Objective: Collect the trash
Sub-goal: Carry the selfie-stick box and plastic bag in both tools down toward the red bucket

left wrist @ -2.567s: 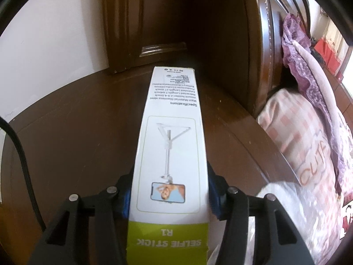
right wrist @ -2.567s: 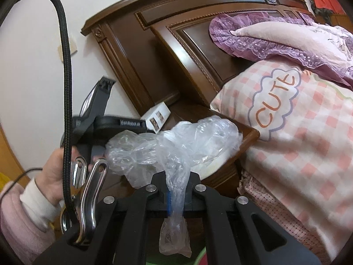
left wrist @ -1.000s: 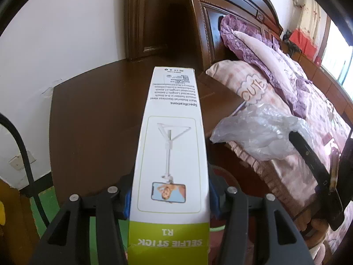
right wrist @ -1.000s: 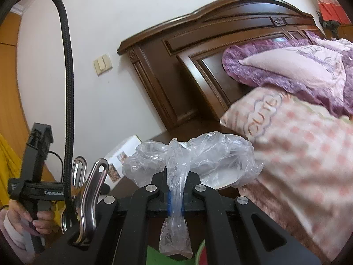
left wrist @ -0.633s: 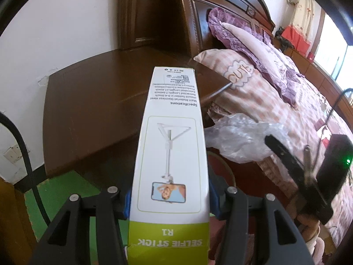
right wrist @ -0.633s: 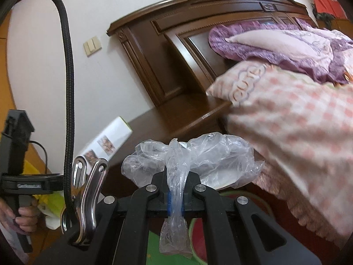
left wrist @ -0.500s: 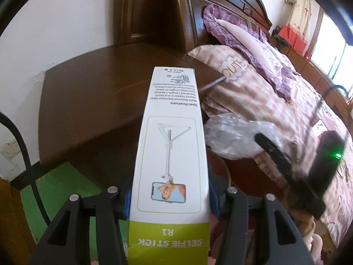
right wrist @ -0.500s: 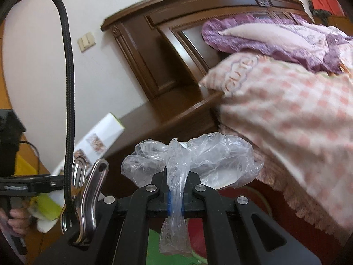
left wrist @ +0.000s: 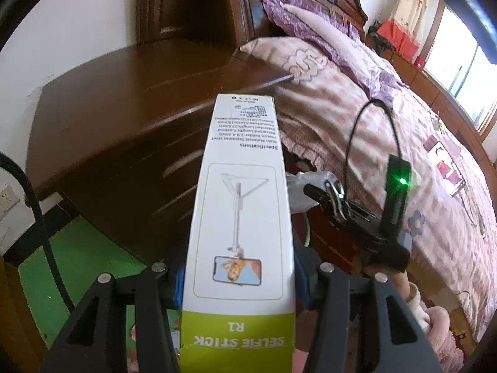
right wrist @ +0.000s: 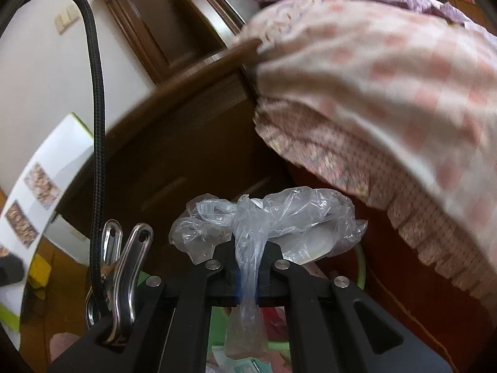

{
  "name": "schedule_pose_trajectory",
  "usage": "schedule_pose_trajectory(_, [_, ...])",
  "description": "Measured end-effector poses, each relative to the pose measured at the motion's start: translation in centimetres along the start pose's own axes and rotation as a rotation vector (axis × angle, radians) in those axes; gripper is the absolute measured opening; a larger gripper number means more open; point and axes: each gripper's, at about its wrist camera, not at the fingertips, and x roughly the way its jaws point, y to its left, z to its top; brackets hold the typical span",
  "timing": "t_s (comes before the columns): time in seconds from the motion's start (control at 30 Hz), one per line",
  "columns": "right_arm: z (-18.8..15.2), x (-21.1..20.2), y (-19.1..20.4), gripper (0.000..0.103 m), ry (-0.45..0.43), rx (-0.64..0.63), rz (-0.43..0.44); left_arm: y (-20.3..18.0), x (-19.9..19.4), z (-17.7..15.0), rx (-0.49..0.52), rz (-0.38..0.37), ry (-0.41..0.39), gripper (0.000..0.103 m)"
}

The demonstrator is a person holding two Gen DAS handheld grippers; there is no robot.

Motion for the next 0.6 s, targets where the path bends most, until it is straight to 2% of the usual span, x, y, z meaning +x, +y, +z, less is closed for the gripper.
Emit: schedule_pose_trajectory(0.6, [-1.4, 3.7, -0.4, 0.006, 0.135, -0.013, -0.08, -0.1, 2.5, -1.8, 0.019, -0.001, 0.053, 0.054])
